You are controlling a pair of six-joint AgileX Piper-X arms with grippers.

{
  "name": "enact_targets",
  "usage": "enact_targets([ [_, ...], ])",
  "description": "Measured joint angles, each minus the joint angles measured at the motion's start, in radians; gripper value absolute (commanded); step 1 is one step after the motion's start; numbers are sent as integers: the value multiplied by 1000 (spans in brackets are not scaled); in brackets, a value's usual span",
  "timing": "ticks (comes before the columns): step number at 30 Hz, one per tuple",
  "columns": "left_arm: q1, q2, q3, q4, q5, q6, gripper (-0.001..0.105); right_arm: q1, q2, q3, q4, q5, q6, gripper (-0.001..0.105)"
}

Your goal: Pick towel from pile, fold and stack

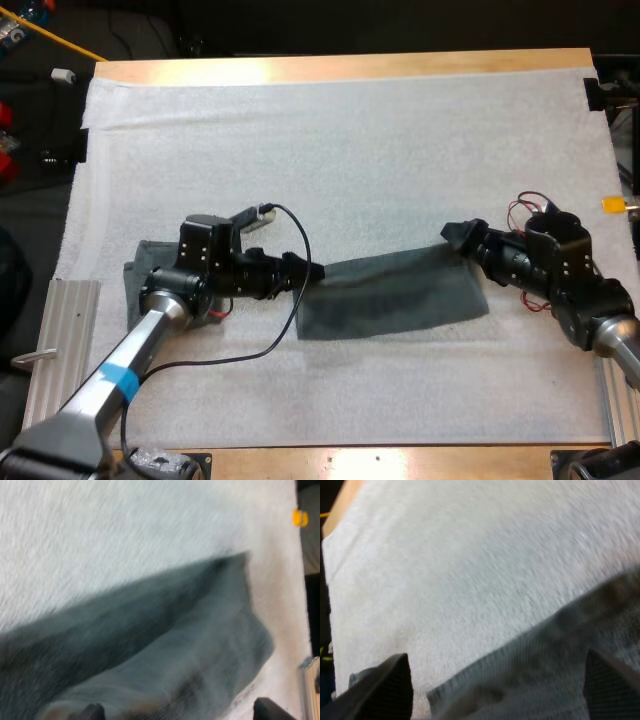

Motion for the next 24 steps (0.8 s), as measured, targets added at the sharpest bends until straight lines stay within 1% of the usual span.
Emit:
enact_targets([
  [4,0,-81,-10,-7,-18,0,58,0,-51,-24,4,10,-94,70],
  [6,0,-124,-10,-7,-22,0,58,0,-78,-48,37,20,-155,70],
  [12,0,-269,-10,14,-22,0,58,0,-144,-174,283,113,-384,70],
  [15,0,-350,-10,62,-28,0,58,0,-161,-241,426,118,-471,70],
  [18,0,-435,-10,130,-32,0,58,0,-166,-302,571,121,-528,70],
  [21,0,-524,-10,217,-72,17,58,0,-166,-353,687,121,-552,70],
  [24,0,-597,-10,312,-115,34,58,0,-168,-375,761,121,-556,70],
])
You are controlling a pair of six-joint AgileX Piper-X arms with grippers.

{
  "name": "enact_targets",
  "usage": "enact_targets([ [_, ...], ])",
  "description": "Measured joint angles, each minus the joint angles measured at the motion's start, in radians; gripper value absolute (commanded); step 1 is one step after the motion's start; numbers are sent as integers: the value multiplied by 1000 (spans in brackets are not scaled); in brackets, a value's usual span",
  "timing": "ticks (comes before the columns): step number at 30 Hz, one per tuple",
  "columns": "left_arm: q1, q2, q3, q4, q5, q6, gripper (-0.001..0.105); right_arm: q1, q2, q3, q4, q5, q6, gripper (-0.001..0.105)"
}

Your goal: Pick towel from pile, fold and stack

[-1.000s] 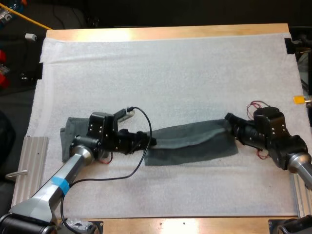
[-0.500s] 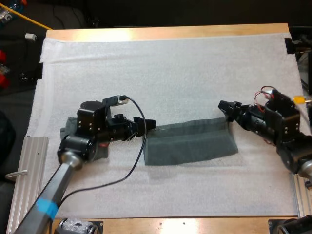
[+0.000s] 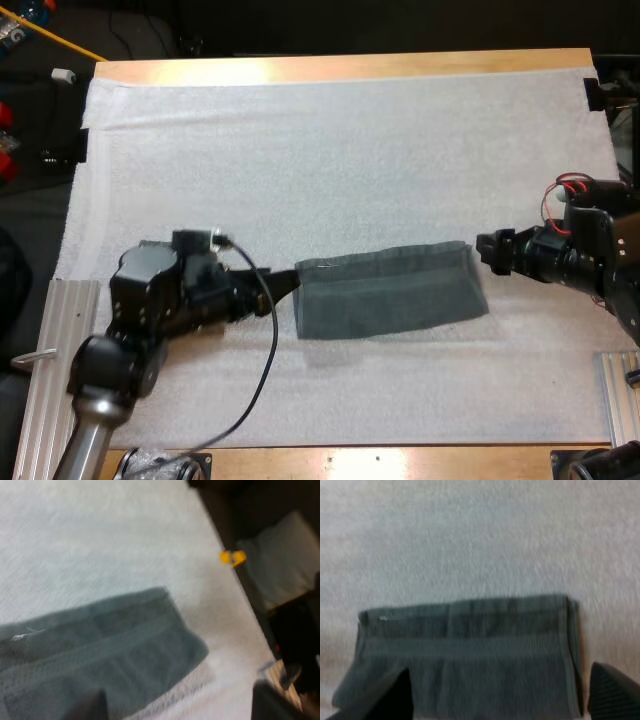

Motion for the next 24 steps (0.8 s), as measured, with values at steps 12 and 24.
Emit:
enact_targets([
  [12,0,-252,0,273,-44,22,58,0,0,-3,106,18,-42,70],
  [24,0,-283,-3,294,-49,24,58,-182,150,-3,64,19,-69,70],
])
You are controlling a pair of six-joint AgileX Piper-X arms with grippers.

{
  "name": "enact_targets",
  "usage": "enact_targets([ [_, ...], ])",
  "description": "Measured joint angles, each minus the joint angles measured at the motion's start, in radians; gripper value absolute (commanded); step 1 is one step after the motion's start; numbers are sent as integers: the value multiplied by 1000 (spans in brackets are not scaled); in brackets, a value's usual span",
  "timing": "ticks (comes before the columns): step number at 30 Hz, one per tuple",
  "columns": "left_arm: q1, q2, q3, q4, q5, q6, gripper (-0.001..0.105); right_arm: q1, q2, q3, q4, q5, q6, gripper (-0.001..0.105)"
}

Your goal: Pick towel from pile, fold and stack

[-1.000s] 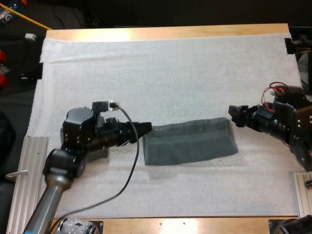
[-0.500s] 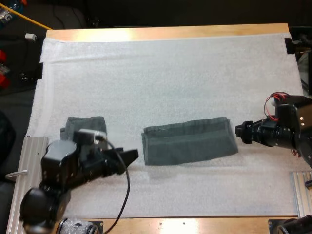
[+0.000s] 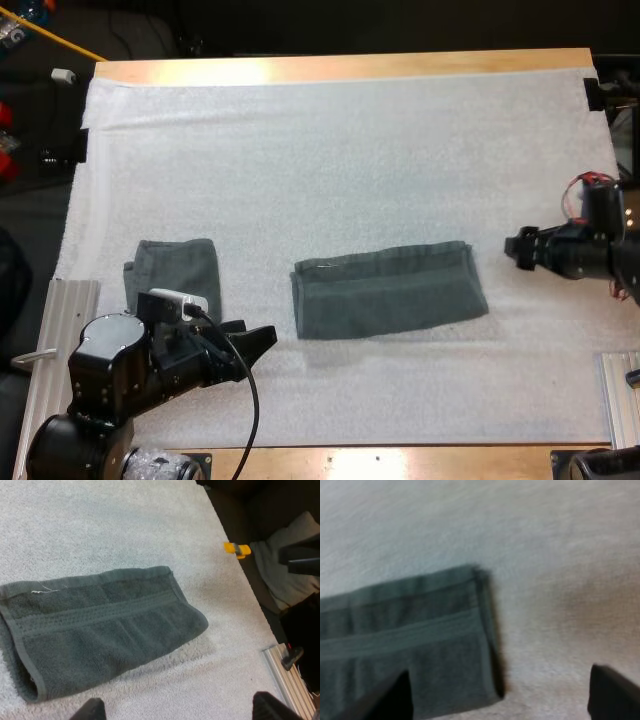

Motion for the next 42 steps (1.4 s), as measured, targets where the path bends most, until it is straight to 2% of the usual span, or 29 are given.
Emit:
enact_targets([
  [6,0,-2,0,0,0,0,58,-59,114,0,-22,-58,-40,70],
  [17,0,-2,0,0,0,0,58,-61,326,0,-58,-141,-61,70],
  [22,0,-2,0,0,0,0,58,-61,408,0,-98,-214,-61,70],
  [28,0,-2,-2,45,0,0,58,-61,475,0,-149,-322,-61,70],
  [42,0,-2,-2,52,0,0,58,-32,575,25,-182,-434,-45,70],
])
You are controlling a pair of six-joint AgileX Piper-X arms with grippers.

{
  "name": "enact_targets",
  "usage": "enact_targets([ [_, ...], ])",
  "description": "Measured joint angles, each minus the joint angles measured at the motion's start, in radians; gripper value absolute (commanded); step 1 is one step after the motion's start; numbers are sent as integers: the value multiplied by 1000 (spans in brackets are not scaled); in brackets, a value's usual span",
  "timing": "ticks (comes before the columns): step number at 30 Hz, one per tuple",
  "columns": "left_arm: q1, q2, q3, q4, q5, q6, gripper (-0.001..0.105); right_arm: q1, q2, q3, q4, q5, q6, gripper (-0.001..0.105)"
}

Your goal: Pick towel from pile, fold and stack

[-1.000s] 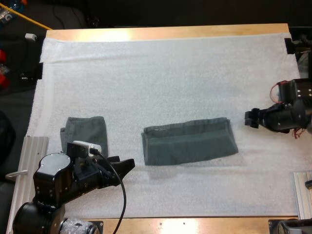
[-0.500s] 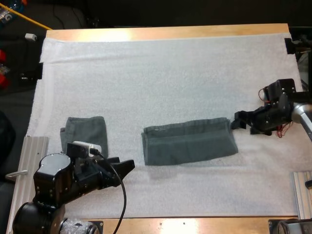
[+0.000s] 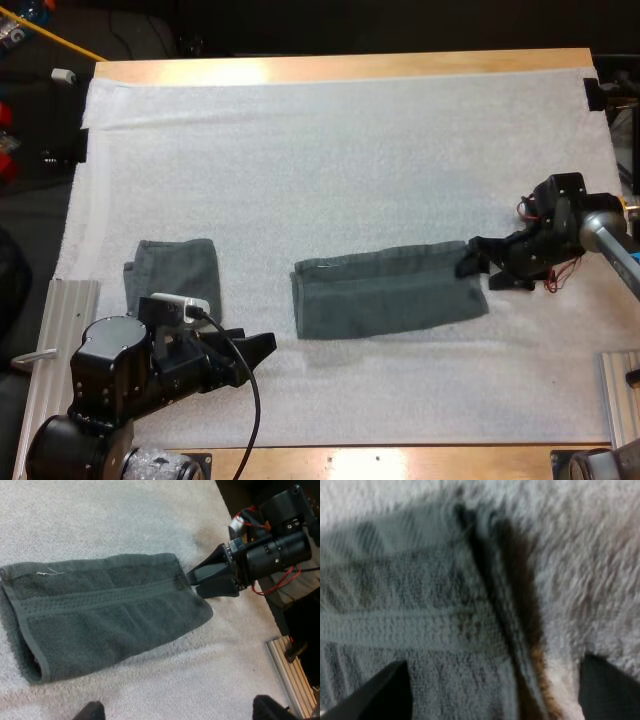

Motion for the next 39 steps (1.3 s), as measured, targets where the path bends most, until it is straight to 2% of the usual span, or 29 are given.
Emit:
enact_targets([
  [8,0,0,0,0,0,0,58,47,-10,34,-47,-26,44,68],
  [11,0,0,0,0,0,0,58,66,-9,41,-51,-48,62,56],
  [13,0,0,0,0,0,0,58,78,-2,47,-51,-58,78,41],
  [19,0,0,0,0,0,0,58,80,11,59,-34,-62,103,4],
  [21,0,0,0,0,0,0,58,84,2,61,-21,-40,103,0],
  [23,0,0,0,0,0,0,58,85,-25,61,0,22,103,0],
  [27,0,0,0,0,0,0,58,88,-127,61,73,214,72,0],
  [35,0,0,0,0,0,0,58,88,-304,61,218,675,-36,0],
  [37,0,0,0,0,0,0,58,88,-335,61,229,748,-47,0],
  [39,0,0,0,0,0,0,58,88,-358,61,237,769,-48,0],
])
